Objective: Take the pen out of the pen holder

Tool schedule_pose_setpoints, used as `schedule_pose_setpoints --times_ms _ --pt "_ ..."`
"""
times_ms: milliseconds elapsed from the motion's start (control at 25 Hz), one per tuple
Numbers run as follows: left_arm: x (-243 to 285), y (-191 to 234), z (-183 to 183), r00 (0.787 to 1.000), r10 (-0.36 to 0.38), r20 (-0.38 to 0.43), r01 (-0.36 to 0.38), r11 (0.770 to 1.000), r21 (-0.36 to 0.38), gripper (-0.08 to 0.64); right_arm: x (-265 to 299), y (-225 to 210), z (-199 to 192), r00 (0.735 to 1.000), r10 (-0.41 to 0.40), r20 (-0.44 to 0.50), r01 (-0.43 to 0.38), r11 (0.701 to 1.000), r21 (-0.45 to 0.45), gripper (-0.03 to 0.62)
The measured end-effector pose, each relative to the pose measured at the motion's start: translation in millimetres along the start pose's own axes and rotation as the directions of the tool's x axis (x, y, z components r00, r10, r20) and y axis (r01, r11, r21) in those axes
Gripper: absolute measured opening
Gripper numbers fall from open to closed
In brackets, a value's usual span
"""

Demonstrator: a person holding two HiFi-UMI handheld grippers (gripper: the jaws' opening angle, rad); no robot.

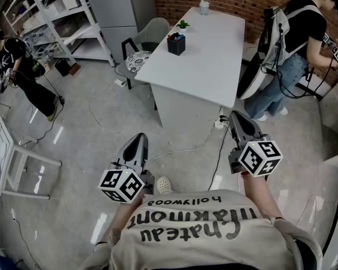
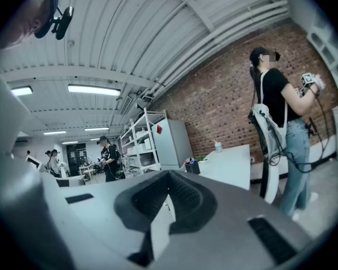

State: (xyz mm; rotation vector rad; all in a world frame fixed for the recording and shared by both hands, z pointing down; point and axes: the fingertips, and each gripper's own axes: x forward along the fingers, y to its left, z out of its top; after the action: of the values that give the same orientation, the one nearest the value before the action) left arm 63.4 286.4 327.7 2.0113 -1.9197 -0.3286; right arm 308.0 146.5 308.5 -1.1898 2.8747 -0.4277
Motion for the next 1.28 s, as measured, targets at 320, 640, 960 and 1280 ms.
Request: schedule_pose_setpoints --times_ms 320,640,960,1280 --pt "54 65 41 0.999 -0.048 -0.003 0.048 0.999 -0.001 0.002 79 14 10 0.999 -0.046 0.013 0.045 0.999 0.018 0.003" --pt "98 122 87 0.99 -0.138 0.005 0.138 0.99 0.006 0.002 147 34 25 0.995 -0.016 0.103 -0.009 0.97 0.242 0.003" --pt "106 180 87 0.989 -0.147 -0.028 0.146 0.988 -0.047 0.002 194 41 -20 0.995 -0.089 -0.047 0.099 0.962 0.256 0.003" --pt "114 223 85 0.994 -0.103 -0.036 0.099 0.992 -0.082 0.002 246 45 -43 0.989 -0.072 -0.132 0.101 0.968 0.229 0.003"
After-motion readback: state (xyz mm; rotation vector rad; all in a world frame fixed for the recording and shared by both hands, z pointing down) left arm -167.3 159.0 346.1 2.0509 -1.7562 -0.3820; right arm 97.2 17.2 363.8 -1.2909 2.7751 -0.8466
